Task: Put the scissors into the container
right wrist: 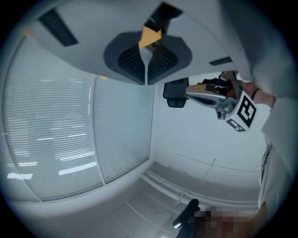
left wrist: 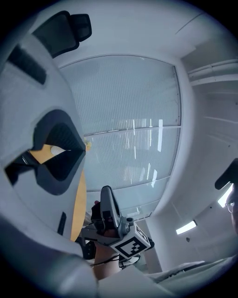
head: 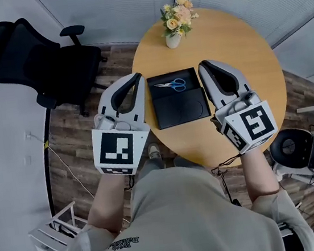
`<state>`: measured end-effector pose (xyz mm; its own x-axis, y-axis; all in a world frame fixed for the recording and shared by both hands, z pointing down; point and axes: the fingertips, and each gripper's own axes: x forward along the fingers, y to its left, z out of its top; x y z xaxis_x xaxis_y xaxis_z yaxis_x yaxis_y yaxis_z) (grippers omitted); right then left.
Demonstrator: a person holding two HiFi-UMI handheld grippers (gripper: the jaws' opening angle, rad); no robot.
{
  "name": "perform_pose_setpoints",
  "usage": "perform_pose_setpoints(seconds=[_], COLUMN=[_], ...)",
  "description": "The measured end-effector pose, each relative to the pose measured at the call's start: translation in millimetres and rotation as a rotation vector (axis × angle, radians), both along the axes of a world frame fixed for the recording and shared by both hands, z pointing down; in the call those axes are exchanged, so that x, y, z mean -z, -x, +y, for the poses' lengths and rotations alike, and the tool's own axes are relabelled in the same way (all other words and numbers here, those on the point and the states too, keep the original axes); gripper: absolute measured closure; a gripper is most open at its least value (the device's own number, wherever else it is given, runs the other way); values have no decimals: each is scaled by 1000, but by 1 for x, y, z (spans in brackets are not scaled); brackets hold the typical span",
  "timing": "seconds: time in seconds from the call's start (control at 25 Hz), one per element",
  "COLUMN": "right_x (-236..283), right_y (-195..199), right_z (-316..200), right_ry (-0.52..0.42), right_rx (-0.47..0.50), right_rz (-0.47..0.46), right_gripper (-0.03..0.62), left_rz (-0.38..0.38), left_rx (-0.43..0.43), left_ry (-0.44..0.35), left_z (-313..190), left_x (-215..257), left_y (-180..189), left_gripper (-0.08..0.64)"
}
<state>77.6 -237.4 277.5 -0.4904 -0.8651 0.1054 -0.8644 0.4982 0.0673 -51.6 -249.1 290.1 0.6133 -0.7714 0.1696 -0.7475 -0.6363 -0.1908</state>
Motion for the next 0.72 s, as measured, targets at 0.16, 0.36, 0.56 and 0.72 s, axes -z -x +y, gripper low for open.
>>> perform_pose_setpoints(seconds=[0.16,0.36,0.56,0.72], right_x=[15,16,21,22], right_y=[-5,-12,-9,-7], right_z=[15,30,46,52], right_ry=[-48,-56,-47,-49], right_rx=[-36,-65,-43,-41], right_rz=[-50,-81,-161,-157], right_gripper=[552,552,552,555], left_rz=[80,109,77,65], left_rx=[36,55,58,60], left_ry=[-70,-49,-8,8], left_z=[13,22,29,35], left_x=[20,13,0,-5], left_y=[1,5,8,7], left_gripper=[538,538,538,538])
